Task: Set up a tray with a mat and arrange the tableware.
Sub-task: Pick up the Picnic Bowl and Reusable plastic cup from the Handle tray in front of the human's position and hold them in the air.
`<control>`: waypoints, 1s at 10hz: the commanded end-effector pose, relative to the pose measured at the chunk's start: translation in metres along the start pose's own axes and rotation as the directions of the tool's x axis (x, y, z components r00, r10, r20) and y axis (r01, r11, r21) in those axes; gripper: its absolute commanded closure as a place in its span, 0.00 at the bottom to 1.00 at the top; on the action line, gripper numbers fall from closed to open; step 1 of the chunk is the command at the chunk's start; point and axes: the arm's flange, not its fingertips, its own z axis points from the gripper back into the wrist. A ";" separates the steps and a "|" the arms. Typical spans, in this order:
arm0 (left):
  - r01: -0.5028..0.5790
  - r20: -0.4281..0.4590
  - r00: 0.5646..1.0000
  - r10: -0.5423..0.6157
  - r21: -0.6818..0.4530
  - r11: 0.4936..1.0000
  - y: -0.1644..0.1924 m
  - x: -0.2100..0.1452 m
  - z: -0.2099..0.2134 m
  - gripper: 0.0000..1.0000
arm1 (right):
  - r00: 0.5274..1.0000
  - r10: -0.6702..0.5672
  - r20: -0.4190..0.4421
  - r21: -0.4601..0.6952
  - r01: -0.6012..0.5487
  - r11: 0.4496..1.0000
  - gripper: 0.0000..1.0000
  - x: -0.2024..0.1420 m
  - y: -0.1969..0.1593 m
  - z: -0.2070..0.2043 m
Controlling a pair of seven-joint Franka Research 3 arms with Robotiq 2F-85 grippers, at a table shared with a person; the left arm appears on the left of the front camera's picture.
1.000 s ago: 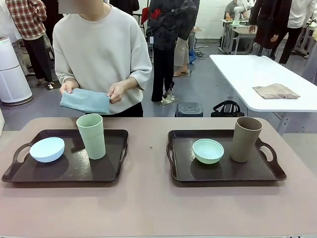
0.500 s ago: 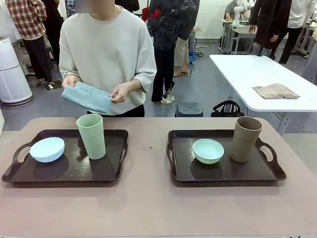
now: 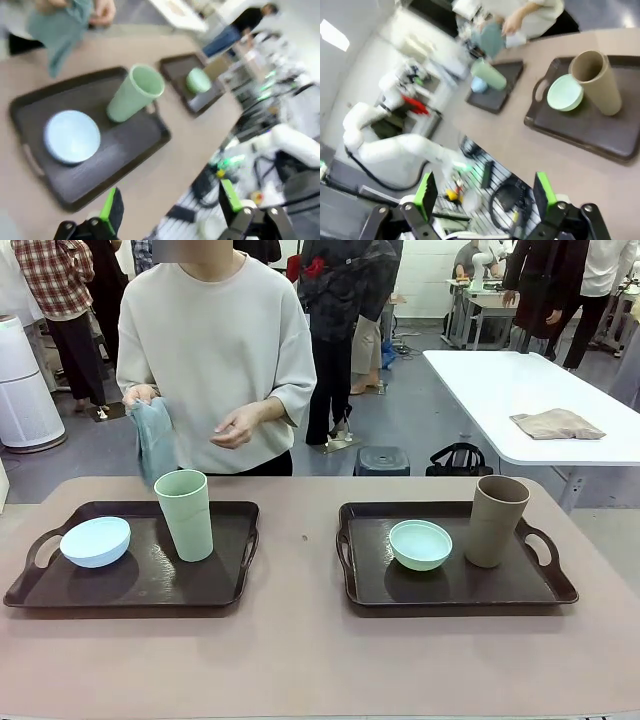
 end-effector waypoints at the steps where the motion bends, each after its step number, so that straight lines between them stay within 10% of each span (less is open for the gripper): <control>1: 0.099 -0.136 0.989 -0.064 0.270 0.958 -0.039 0.003 0.000 0.00 | 0.980 0.128 -0.149 -0.185 -0.155 0.970 0.00 0.052 0.030 -0.053; 4: 0.036 -0.323 0.943 0.073 0.319 0.947 -0.053 0.027 -0.008 0.00 | 0.863 0.316 -0.396 -0.344 -0.458 0.820 0.00 0.114 0.091 -0.173; 7: -0.014 -0.420 0.874 0.244 0.480 0.877 -0.046 0.059 -0.012 0.00 | 0.695 0.528 -0.488 -0.220 -0.684 0.696 0.00 0.141 0.114 -0.307; 10: -0.056 -0.443 0.827 0.345 0.546 0.836 -0.020 0.070 -0.024 0.00 | 0.709 0.527 -0.468 -0.167 -0.657 0.736 0.00 0.162 0.101 -0.398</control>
